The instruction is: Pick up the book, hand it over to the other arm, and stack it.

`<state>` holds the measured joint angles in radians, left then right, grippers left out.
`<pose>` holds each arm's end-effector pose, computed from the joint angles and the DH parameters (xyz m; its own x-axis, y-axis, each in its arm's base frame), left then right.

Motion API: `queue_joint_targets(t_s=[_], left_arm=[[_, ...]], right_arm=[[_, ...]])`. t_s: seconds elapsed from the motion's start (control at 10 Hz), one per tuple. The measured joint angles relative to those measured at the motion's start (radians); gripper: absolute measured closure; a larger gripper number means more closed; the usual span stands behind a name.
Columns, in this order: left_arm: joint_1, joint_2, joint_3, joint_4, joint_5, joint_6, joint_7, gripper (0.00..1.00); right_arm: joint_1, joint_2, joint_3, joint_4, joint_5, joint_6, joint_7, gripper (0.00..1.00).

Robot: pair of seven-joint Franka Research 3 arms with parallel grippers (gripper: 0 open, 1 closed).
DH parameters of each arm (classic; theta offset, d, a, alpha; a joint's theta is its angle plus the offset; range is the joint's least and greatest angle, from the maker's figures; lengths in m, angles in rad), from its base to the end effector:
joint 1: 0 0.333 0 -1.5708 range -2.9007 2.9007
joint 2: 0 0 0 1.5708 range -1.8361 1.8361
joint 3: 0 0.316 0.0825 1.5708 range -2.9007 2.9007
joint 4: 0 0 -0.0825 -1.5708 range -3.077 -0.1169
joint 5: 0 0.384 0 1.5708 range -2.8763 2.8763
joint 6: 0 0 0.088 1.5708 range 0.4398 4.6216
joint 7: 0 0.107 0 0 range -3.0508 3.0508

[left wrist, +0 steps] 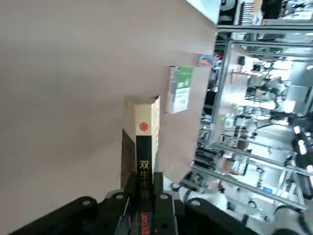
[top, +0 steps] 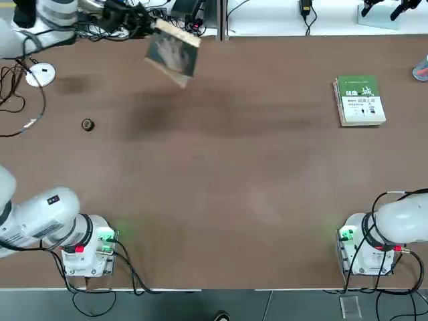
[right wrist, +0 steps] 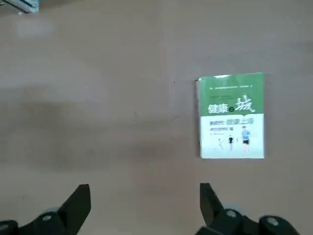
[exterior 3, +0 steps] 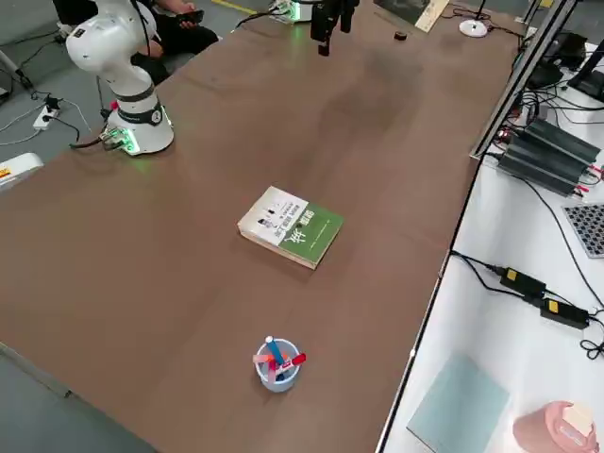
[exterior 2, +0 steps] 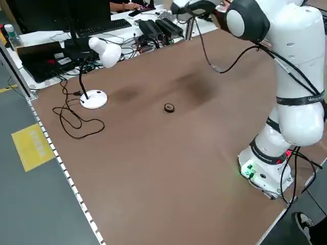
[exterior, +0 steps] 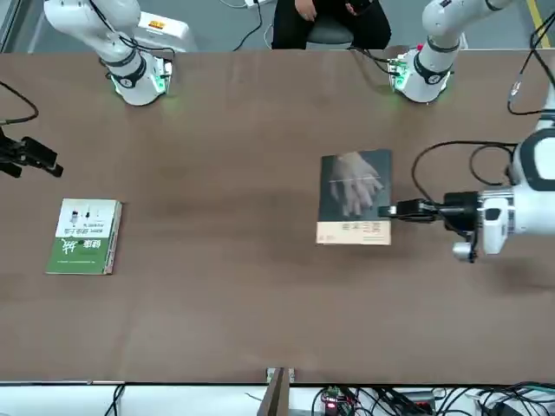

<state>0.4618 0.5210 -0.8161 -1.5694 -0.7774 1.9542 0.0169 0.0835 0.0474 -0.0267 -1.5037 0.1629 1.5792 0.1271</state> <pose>0.6484 -0.1914 0.4546 0.9837 -0.0731 -0.1642 0.1095 -0.4807 0.8700 0.5687 0.0500 0.6317 0.9975 -0.0699 0.0074 -0.0677 -0.9843 -0.1632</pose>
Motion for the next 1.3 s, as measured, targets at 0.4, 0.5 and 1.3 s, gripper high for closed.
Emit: queue_joint_targets(t_s=[0.4,0.5,1.3], left_arm=[[-0.159,0.005,0.000,0.037,-0.031,0.146,-0.113,0.99],[-0.192,0.007,0.000,0.052,-0.031,0.173,-0.140,0.99],[-0.363,0.053,0.002,0.100,-0.031,0.317,-0.187,0.99]], right_arm=[[-0.037,0.004,-0.003,-0.016,0.185,-0.024,0.000,0.01],[-0.047,0.006,-0.004,-0.029,0.231,-0.024,0.000,0.01],[-0.140,0.034,-0.009,-0.214,0.650,-0.043,-0.111,0.01]])
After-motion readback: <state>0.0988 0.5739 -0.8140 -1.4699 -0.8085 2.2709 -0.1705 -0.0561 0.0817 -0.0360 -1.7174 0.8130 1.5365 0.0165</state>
